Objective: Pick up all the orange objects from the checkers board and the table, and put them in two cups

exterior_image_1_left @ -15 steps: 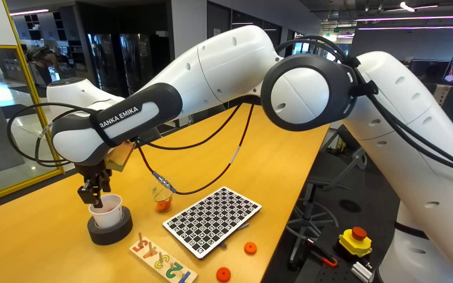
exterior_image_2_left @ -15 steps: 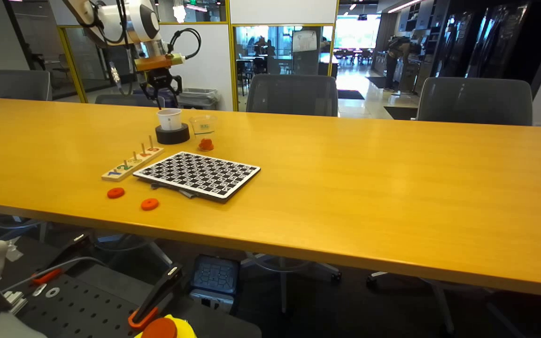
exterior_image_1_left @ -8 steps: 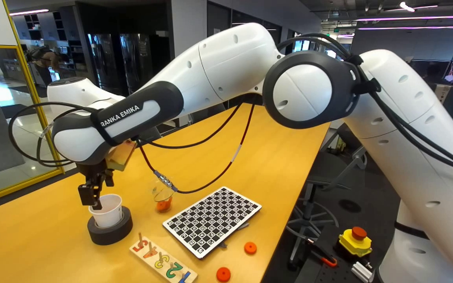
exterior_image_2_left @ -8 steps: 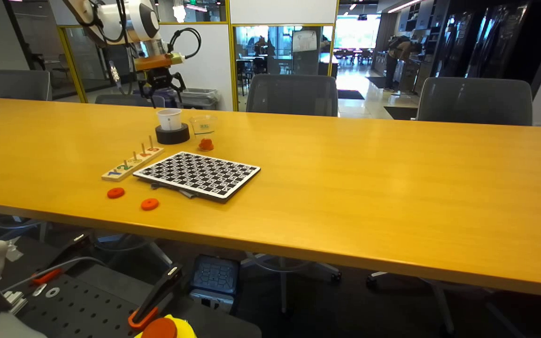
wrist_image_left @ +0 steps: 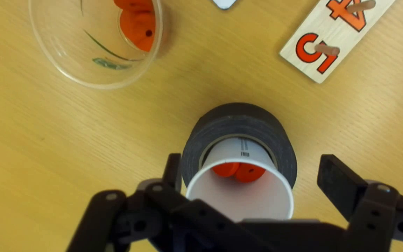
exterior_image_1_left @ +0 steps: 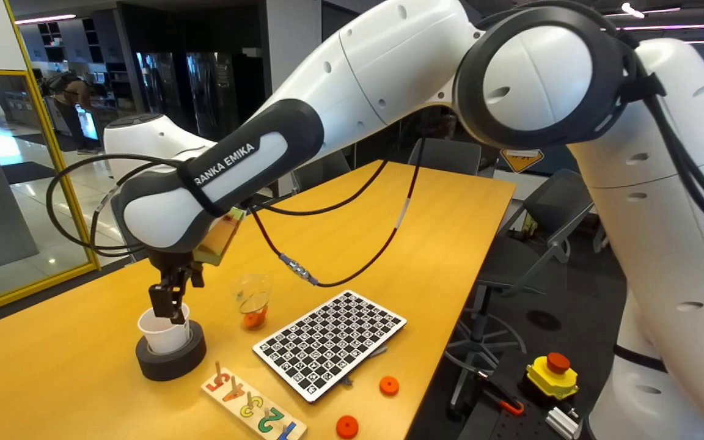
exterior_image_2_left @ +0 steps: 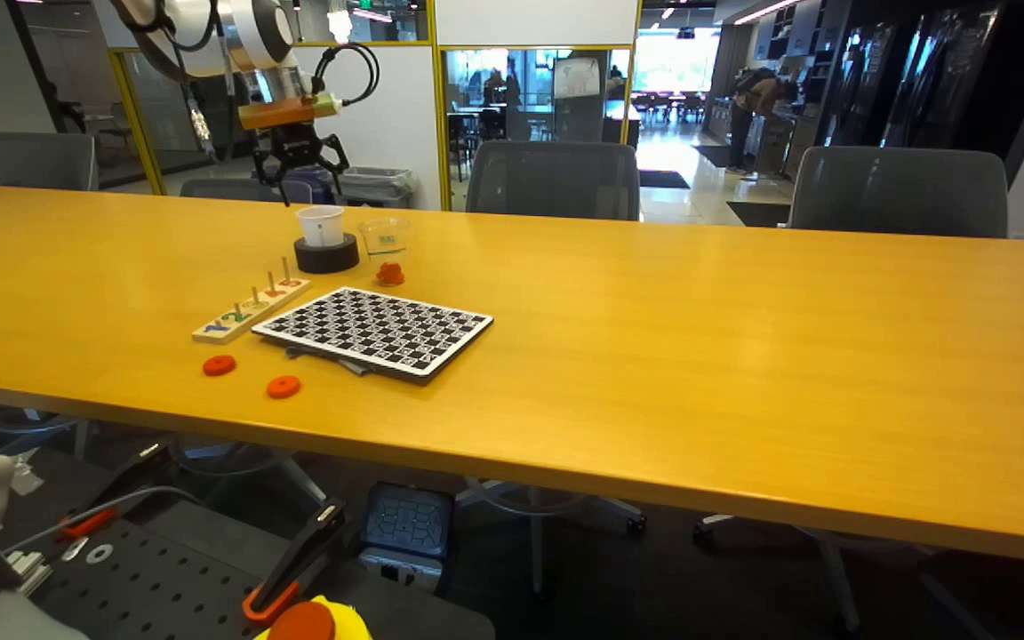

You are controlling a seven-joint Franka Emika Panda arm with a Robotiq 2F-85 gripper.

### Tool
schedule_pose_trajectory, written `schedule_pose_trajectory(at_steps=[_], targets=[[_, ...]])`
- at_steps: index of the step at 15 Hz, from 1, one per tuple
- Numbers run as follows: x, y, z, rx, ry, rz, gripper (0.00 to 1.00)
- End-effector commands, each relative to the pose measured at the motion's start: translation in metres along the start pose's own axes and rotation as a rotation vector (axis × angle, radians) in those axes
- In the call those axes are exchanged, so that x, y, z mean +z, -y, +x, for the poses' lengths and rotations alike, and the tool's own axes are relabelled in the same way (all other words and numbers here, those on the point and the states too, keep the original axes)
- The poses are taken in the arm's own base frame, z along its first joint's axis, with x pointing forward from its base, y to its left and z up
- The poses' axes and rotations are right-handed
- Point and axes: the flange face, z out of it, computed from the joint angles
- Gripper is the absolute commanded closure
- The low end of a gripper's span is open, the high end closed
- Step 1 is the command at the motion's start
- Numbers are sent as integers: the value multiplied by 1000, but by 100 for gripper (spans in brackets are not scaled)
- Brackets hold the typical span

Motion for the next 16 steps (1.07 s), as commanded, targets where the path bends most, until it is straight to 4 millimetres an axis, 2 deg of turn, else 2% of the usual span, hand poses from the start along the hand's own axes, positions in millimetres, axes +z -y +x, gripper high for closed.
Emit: schedule_pose_trajectory(at_steps=[1,5,11,16], targets=[[-11,6,-49,44,-6,-11,0],[4,16,-84,64,15,3,0],[40,35,-110,124,77,33,0],[44,35,-136,226,89,19,0]])
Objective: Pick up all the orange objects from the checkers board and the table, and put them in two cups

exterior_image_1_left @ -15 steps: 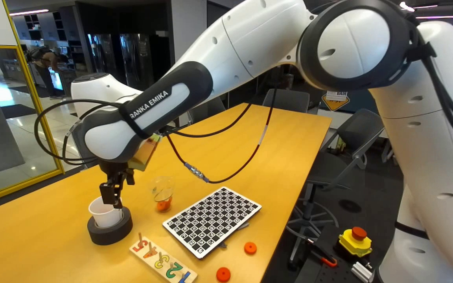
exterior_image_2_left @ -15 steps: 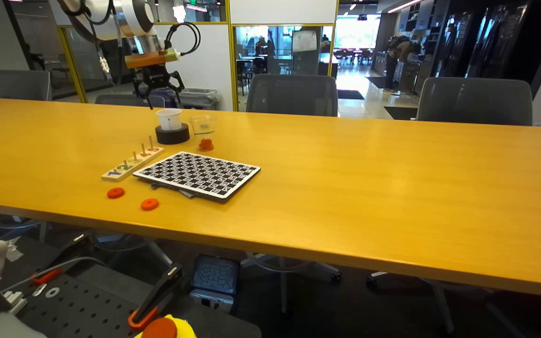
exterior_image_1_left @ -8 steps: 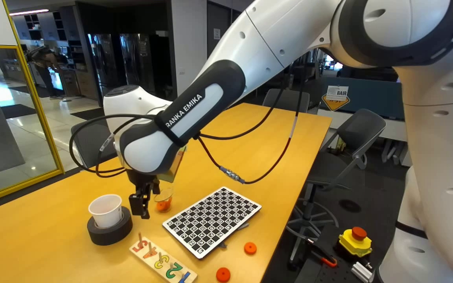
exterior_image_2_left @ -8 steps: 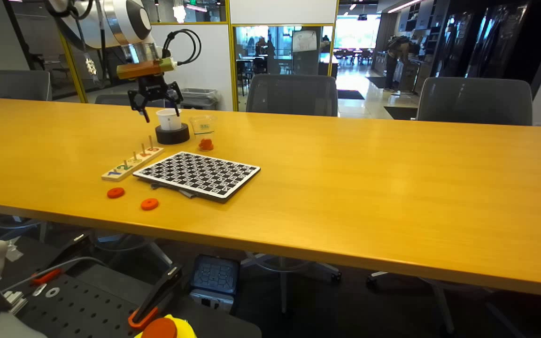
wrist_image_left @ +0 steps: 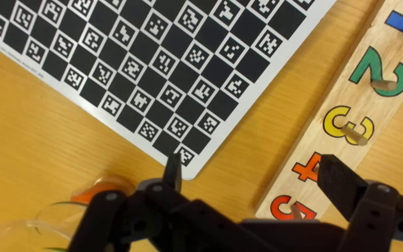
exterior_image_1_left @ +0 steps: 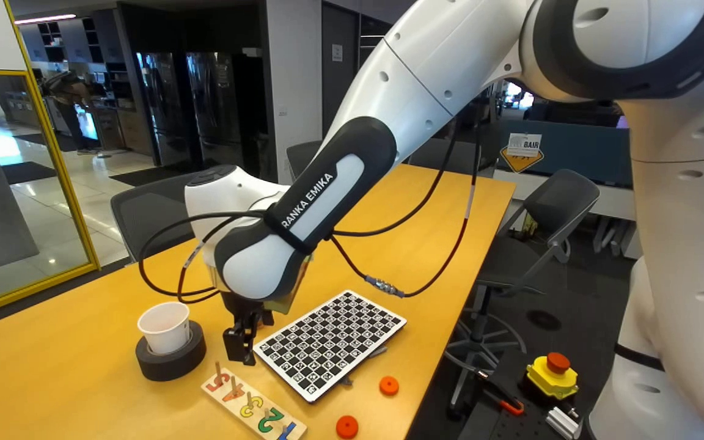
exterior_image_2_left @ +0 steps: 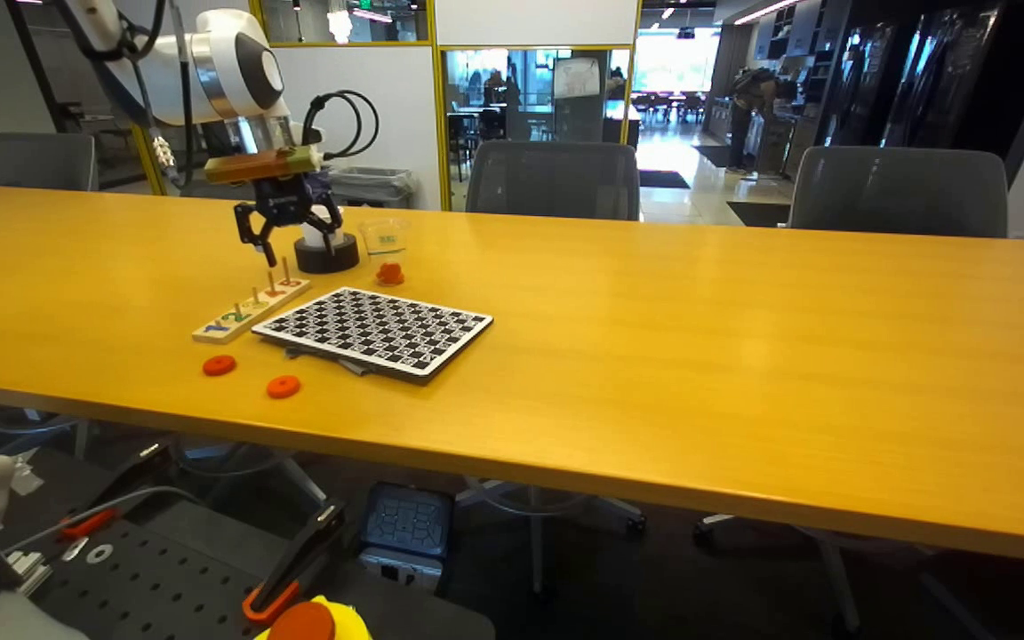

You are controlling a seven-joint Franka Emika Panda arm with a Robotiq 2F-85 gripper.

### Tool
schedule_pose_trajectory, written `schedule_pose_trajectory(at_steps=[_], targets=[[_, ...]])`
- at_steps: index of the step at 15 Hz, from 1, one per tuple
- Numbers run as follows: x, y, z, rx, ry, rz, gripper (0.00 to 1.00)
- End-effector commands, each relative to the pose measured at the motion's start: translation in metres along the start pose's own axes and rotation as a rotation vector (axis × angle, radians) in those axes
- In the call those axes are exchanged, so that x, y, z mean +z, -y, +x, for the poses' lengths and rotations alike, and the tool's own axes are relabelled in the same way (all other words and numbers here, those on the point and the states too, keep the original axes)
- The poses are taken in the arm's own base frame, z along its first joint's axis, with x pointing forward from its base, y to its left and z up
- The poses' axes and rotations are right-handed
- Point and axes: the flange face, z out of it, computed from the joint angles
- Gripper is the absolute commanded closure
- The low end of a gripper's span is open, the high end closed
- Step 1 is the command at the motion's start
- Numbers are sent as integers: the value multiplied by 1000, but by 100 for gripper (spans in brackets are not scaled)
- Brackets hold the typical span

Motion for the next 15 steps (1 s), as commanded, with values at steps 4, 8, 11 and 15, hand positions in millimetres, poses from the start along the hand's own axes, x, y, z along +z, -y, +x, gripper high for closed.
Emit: schedule_pose_trajectory(at_steps=[4,8,11,15], targets=[[-6,-5,-34,132,7,-6,0],[6,-2,-40,170,49,0,0],[12,-2,-50,208,63,6,0],[20,-5,-71,239,53,36,0]])
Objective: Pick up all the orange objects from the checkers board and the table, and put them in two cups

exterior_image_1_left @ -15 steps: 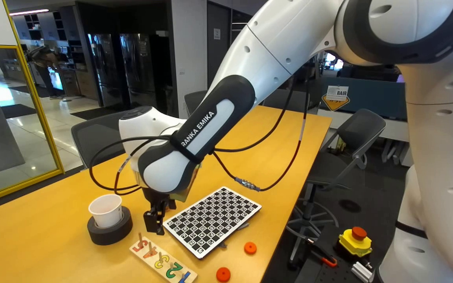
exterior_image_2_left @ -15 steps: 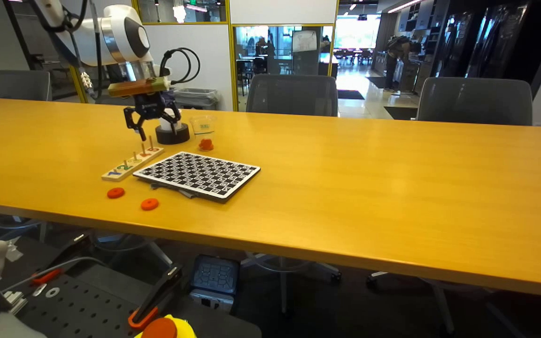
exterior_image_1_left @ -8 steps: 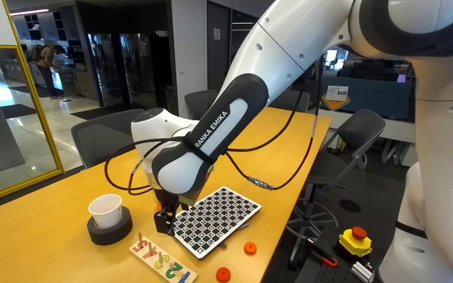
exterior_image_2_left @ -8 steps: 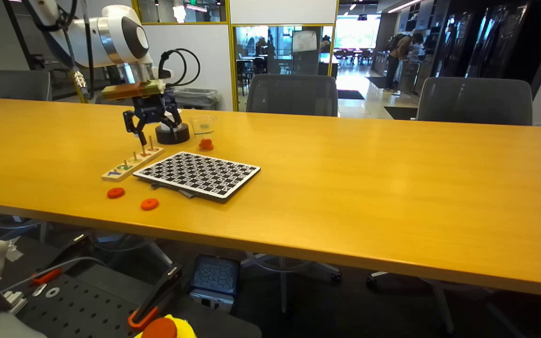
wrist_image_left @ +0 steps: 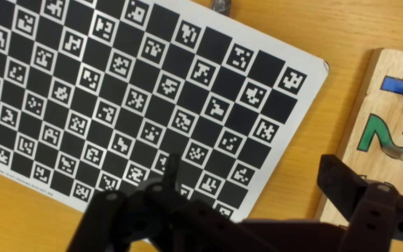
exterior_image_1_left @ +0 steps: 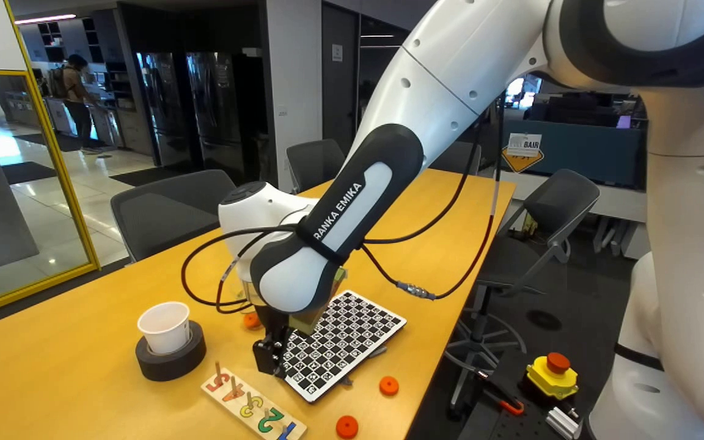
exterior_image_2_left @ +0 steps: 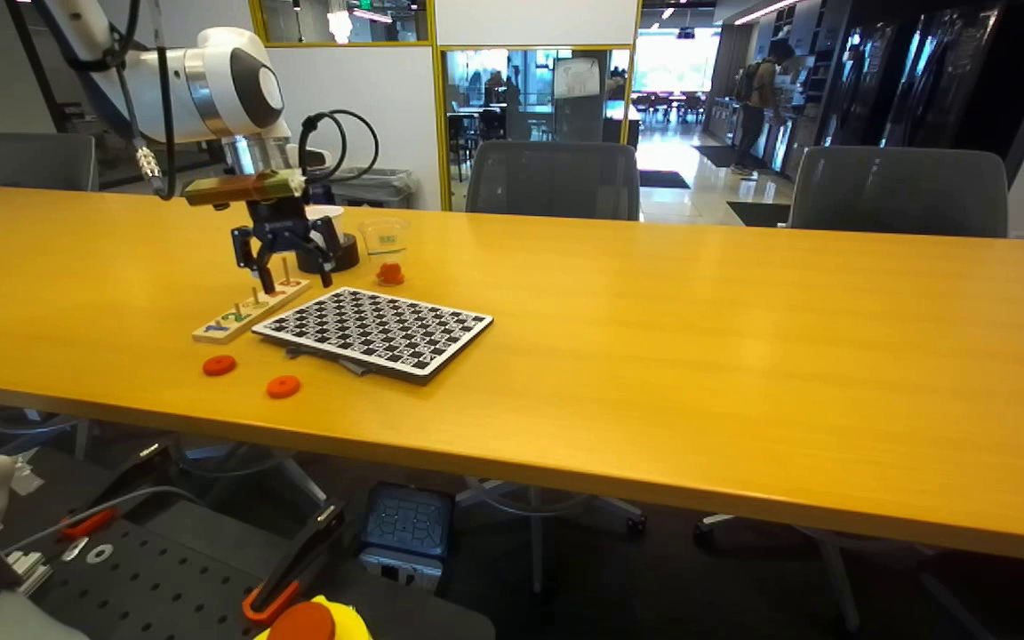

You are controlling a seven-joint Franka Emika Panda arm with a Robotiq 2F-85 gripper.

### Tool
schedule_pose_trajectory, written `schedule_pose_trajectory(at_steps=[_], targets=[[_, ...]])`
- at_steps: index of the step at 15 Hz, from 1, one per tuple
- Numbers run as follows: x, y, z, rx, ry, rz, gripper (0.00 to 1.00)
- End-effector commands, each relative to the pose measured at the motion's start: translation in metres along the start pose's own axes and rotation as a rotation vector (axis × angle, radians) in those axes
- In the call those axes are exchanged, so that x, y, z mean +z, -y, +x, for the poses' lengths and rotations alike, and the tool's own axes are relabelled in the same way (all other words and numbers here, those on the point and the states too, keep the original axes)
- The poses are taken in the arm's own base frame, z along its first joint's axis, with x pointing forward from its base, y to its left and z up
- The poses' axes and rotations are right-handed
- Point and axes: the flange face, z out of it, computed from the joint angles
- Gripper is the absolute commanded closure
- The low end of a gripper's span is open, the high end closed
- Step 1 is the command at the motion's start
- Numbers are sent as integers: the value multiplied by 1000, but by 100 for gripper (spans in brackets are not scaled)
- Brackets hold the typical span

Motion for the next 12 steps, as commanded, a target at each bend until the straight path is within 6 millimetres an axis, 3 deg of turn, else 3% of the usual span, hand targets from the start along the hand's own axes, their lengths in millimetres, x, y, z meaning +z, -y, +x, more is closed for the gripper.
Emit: schedule_pose_trajectory(at_steps=[1,6,12], targets=[[-3,-10,-25,40,-30,38,0],[6,-13,-45,82,-86,93,0],[12,-2,-79,139,-128,120,0]])
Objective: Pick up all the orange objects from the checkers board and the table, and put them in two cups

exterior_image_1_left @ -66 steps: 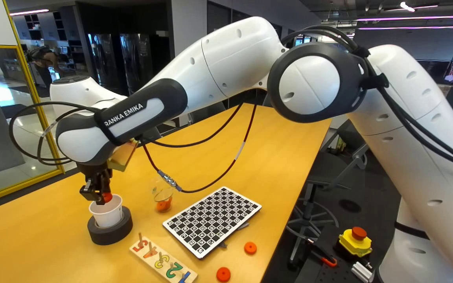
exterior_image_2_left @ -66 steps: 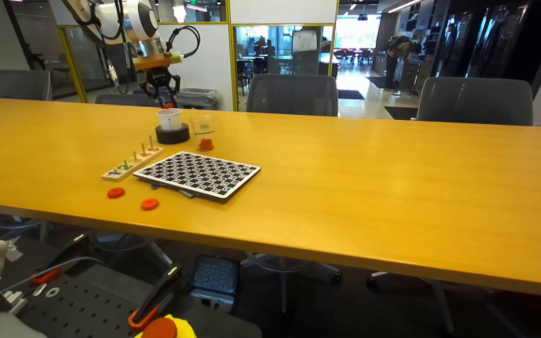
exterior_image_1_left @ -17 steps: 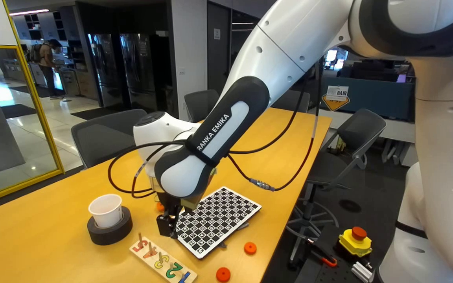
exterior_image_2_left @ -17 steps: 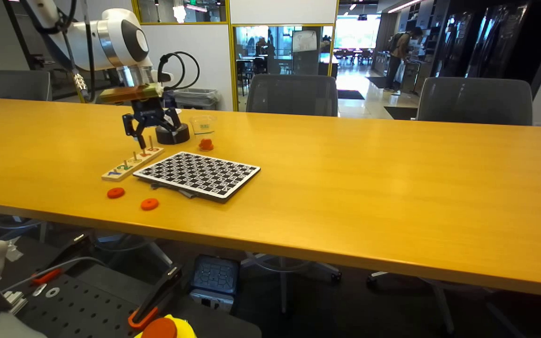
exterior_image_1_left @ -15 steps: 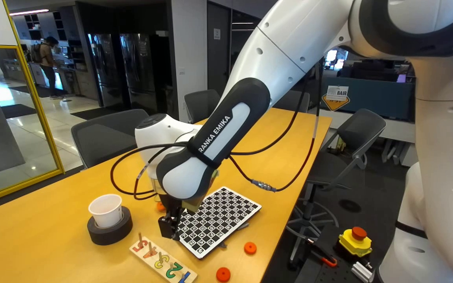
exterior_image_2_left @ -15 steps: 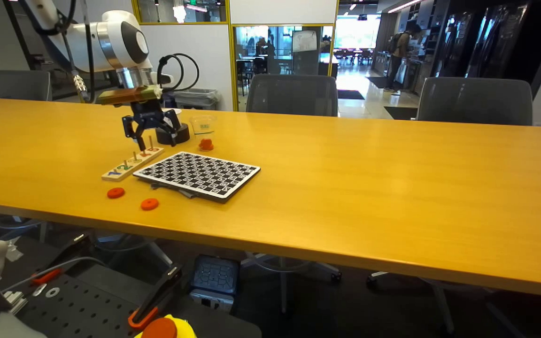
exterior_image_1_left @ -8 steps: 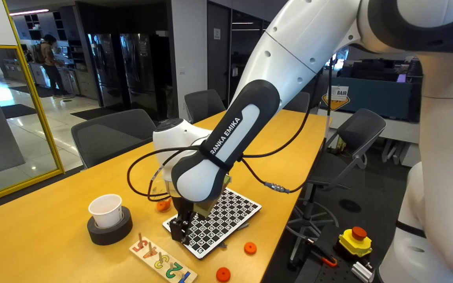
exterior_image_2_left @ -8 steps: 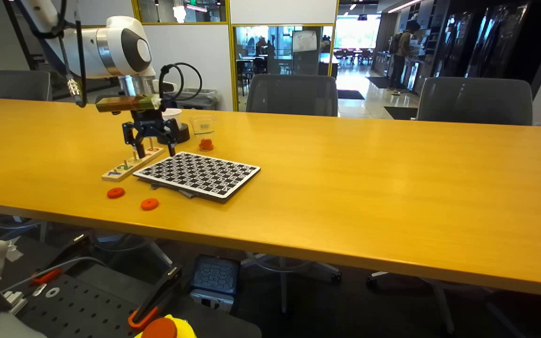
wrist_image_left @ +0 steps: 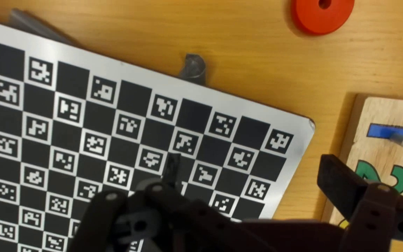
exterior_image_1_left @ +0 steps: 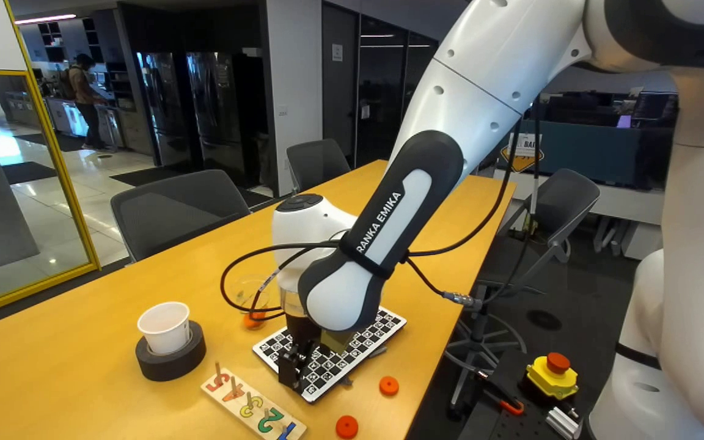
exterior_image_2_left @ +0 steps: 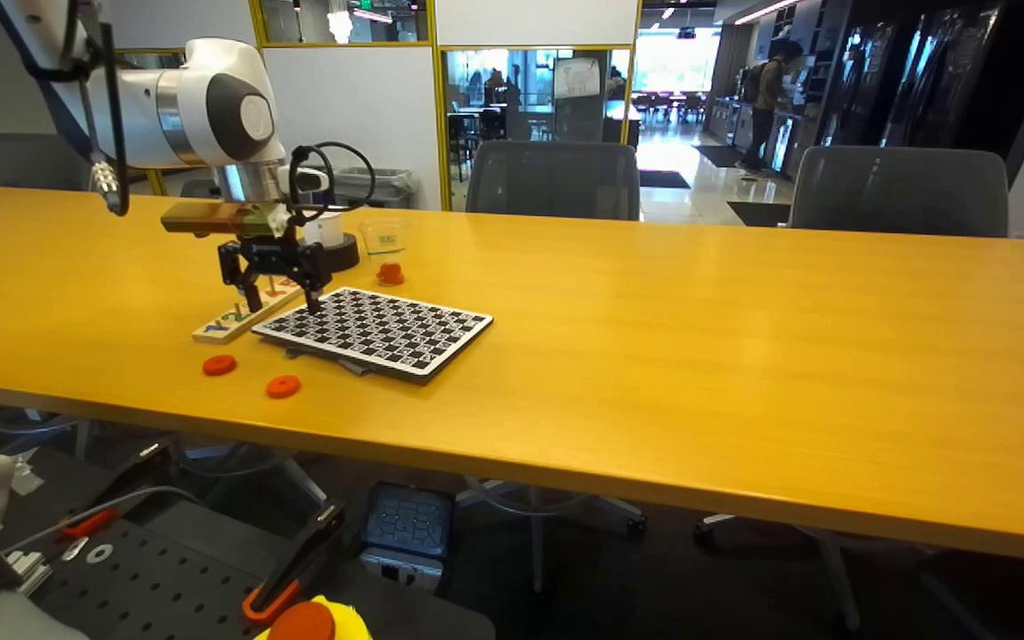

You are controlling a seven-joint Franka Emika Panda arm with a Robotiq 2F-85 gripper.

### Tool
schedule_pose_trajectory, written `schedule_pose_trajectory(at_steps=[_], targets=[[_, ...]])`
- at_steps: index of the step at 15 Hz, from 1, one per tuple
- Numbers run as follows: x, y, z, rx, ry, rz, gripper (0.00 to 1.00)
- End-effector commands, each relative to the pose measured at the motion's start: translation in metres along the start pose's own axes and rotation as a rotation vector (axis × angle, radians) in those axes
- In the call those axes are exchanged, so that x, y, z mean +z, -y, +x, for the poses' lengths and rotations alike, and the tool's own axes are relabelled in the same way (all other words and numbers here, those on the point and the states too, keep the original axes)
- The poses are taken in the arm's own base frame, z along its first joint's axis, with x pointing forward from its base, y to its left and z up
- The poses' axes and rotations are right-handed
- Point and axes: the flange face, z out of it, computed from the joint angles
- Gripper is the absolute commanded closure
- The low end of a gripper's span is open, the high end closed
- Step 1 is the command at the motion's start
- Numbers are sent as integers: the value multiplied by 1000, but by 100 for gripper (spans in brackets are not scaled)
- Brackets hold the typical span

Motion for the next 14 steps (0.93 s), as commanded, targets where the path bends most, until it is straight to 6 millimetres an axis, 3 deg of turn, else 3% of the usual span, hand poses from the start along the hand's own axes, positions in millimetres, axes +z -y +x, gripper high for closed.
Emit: schedule_pose_trajectory(at_steps=[1,6,14], targets=[[-13,5,-28,36,-45,13,0],[-15,18,-49,53,-37,12,0],[1,38,-78,80,-33,43,0]])
